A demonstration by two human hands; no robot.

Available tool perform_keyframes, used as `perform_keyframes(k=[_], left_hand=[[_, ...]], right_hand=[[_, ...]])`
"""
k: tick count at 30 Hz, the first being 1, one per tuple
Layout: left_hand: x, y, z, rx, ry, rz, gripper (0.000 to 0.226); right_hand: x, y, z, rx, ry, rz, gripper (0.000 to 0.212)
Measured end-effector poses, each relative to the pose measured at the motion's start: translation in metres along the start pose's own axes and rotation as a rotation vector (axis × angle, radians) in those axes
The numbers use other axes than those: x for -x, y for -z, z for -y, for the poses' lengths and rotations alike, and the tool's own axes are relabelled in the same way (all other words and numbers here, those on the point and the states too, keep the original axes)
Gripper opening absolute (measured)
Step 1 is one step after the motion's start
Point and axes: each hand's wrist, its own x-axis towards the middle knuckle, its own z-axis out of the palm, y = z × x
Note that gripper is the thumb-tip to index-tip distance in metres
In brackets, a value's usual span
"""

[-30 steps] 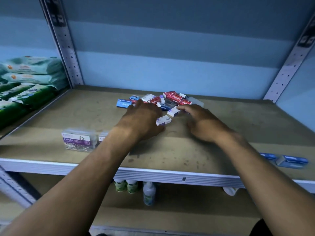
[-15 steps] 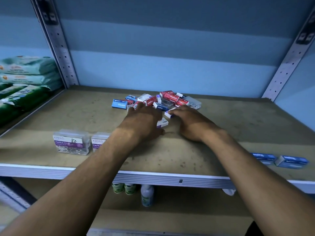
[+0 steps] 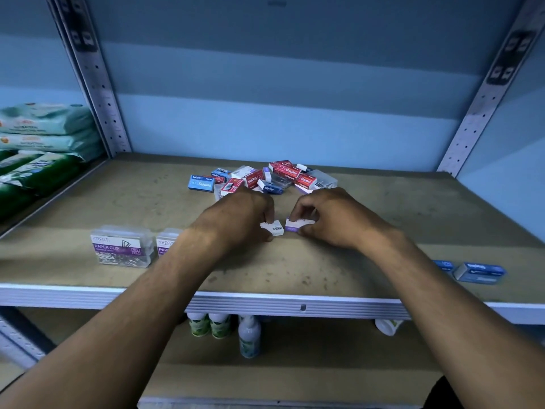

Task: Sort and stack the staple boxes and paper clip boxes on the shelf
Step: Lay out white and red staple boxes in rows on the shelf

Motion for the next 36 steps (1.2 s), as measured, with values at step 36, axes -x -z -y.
perform_keyframes(k=[36], left_hand=[[0.009, 0.011, 0.000, 0.138, -0.104, -0.023, 0.037]], right_hand=[[0.019, 0.018, 0.012, -0.186, -0.096, 0.072, 0.024]])
